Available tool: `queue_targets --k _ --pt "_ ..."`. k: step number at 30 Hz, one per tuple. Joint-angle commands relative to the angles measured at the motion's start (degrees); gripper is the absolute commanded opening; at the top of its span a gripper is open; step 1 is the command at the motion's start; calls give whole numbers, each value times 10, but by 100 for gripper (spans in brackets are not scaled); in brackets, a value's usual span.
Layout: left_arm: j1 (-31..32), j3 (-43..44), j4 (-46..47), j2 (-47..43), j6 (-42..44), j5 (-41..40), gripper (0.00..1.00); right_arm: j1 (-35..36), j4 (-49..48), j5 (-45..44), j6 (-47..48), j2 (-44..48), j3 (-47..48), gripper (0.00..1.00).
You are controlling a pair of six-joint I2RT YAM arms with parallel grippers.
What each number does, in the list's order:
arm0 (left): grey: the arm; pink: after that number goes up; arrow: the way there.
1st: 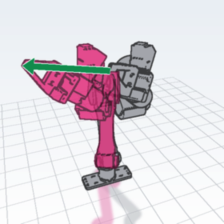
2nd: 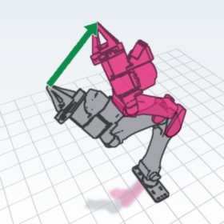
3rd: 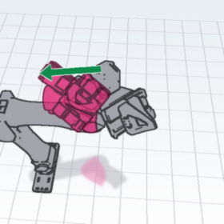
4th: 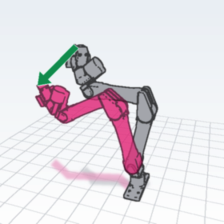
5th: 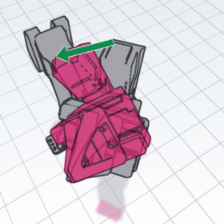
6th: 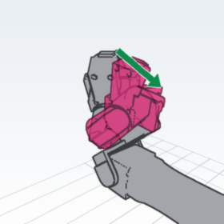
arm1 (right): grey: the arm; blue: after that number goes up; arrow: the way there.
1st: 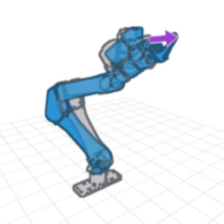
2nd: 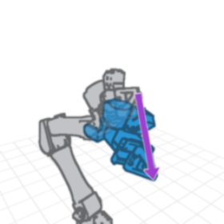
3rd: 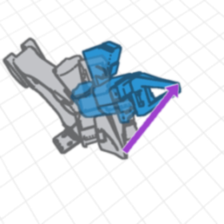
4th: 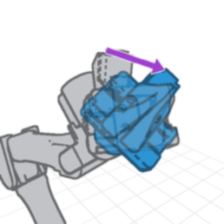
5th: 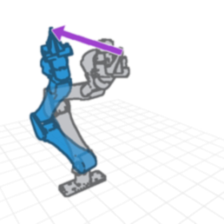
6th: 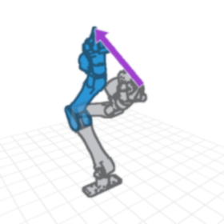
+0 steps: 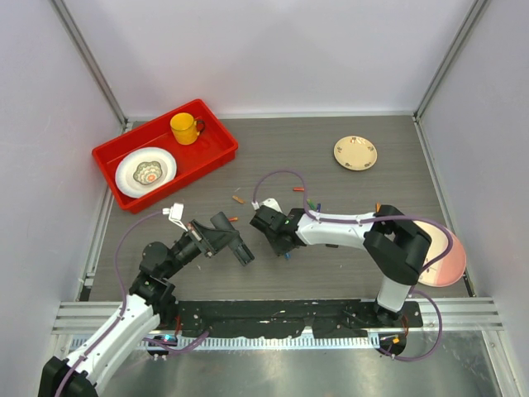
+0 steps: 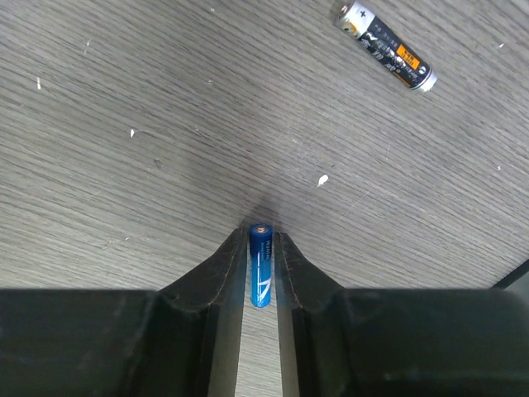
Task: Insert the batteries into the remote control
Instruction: Place the battery at the center of the board, then pick up the battery from the center of the board.
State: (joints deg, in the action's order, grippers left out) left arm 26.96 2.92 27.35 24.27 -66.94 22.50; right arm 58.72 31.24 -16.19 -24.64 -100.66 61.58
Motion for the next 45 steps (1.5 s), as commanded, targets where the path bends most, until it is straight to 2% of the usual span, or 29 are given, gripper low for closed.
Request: queue_targets --k 1,25,30,32,34,38,40,45 --pt "-2 16 23 4 12 4 0 -7 10 13 -10 6 6 26" --pt "-2 2 47 7 6 1 0 -63 51 131 30 5 23 27" --pt "-2 2 50 7 4 3 0 -76 44 154 34 -1 10 13" --pt "-2 2 50 10 5 2 0 -78 38 154 29 6 1 4" --pt "-2 2 53 16 5 1 0 -78 31 154 25 20 -1 1" --pt "-2 11 95 70 -4 2 0 -77 17 134 7 95 6 1" --pt "-2 19 116 99 -10 5 1 -74 15 106 -2 164 3 1" --pt "4 51 175 187 -16 1 0 -10 -5 35 -19 318 -37 1"
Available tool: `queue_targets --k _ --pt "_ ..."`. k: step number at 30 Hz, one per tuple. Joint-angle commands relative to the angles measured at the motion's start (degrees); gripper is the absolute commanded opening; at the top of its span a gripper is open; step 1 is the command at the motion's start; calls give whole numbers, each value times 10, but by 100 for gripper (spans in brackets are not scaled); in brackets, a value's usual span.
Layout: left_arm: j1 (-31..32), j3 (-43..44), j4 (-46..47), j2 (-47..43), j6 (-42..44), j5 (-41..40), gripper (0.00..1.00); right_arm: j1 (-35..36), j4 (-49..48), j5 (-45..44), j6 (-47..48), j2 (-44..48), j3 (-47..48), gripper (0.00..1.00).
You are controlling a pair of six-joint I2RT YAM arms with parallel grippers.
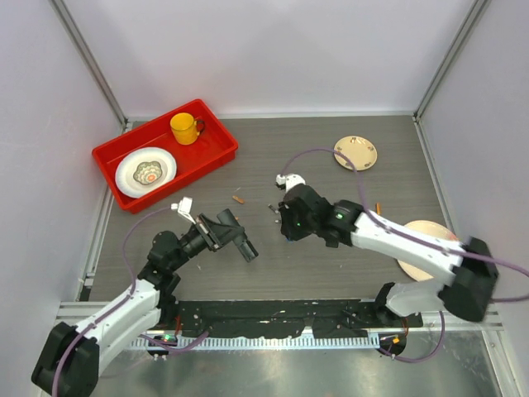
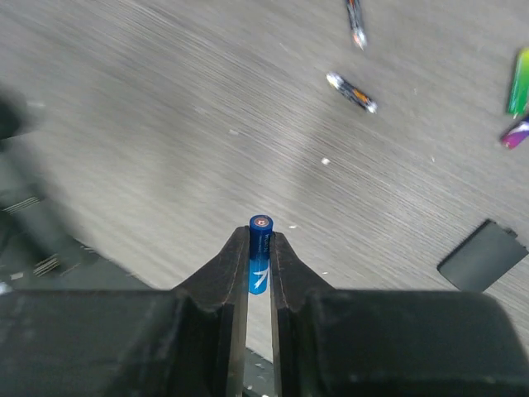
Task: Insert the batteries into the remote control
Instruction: Pick up the battery from the center of the board, then load the battery into the remote control.
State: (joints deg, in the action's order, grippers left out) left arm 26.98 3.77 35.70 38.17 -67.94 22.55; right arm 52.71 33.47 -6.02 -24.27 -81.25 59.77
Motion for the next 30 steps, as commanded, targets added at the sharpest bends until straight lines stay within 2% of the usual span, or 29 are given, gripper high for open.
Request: queue_targets --k 1,4,7,11,13,17,30 --pt "7 51 103 60 -4 -7 1 63 -30 -98 -32 164 -32 1" --pt "24 72 140 109 2 -19 0 124 -39 -150 -37 207 -43 1" --pt "41 91 193 172 -1 -20 0 189 -87 -217 -31 246 -64 1" --pt "51 101 313 252 -32 -9 0 244 -106 -282 -5 228 -55 1" --pt "53 110 343 275 -46 -6 0 264 -118 -295 3 218 -50 1" --pt "60 119 378 315 -55 5 0 275 -166 -314 12 198 -49 1" --pt "64 123 402 327 -69 29 0 279 -259 -382 63 182 -62 1"
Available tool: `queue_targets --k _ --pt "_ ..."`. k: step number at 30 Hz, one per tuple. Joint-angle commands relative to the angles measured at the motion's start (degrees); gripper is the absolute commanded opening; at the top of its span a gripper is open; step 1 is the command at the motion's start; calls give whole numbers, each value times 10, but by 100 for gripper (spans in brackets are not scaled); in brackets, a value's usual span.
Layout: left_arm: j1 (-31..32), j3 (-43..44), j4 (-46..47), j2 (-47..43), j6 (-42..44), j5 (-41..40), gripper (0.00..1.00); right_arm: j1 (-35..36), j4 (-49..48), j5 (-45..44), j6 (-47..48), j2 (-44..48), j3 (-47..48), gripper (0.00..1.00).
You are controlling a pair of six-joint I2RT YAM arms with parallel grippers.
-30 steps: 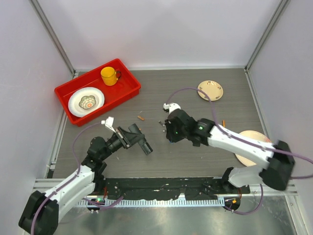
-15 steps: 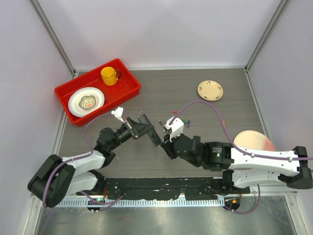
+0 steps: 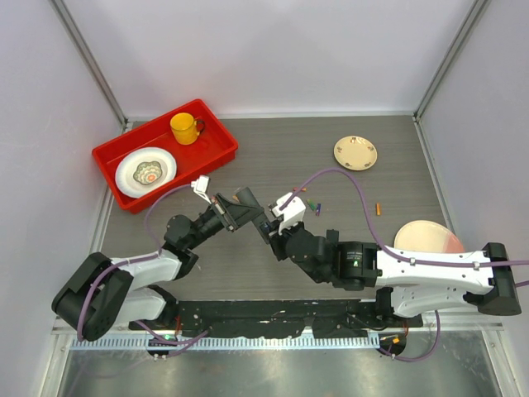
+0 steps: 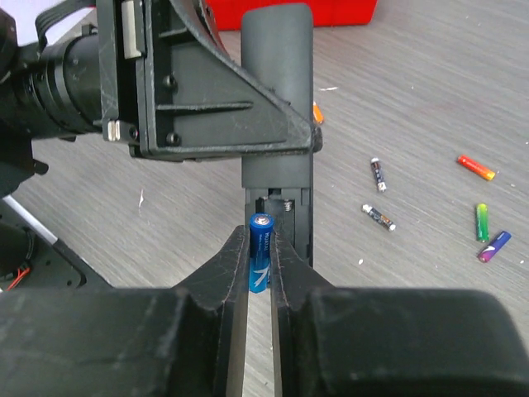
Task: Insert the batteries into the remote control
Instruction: Load the battery into the remote control.
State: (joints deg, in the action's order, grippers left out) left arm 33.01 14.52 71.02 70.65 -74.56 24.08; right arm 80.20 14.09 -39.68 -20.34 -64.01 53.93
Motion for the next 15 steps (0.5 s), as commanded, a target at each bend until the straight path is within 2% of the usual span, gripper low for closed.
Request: queue_targets --k 1,15 --pt "4 15 49 3 -3 15 0 4 -69 -45 27 8 -2 1" --pt "10 18 50 0 -8 19 1 4 -58 -20 31 -25 2 1"
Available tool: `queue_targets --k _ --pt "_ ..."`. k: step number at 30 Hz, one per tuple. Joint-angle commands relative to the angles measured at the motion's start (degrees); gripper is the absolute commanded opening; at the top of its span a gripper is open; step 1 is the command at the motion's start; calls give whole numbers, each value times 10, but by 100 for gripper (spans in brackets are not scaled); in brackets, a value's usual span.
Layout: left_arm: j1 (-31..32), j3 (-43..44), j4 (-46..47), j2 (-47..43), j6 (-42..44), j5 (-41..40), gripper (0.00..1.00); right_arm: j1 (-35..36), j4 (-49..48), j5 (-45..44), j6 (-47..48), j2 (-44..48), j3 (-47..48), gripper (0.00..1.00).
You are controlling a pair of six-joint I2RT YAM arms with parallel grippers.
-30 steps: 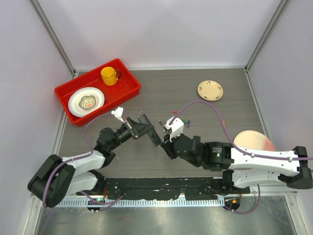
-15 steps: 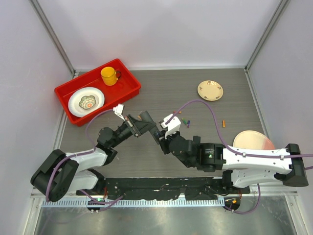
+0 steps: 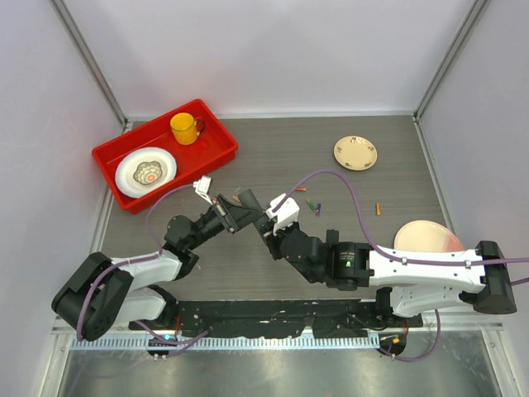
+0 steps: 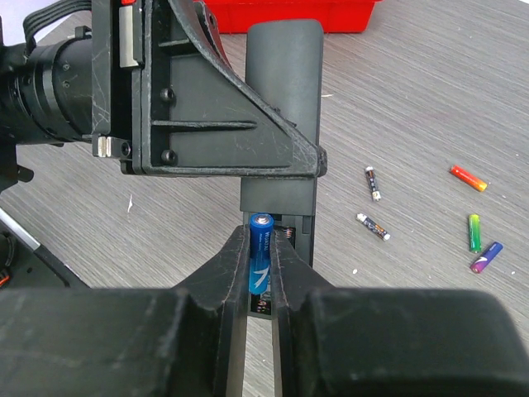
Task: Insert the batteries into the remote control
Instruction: Load the battery into the remote control.
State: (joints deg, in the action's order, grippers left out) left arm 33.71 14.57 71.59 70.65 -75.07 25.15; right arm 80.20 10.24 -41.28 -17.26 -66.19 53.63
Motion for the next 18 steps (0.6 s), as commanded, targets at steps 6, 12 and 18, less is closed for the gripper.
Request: queue_targets --k 6,12,18 --pt "5 20 45 -5 -3 8 0 4 -7 -5 -5 -8 3 1" --pt "6 21 45 -10 -3 6 0 4 2 -6 -11 -10 0 1" --pt "7 19 46 -9 -1 8 1 4 2 -14 -12 -2 0 1"
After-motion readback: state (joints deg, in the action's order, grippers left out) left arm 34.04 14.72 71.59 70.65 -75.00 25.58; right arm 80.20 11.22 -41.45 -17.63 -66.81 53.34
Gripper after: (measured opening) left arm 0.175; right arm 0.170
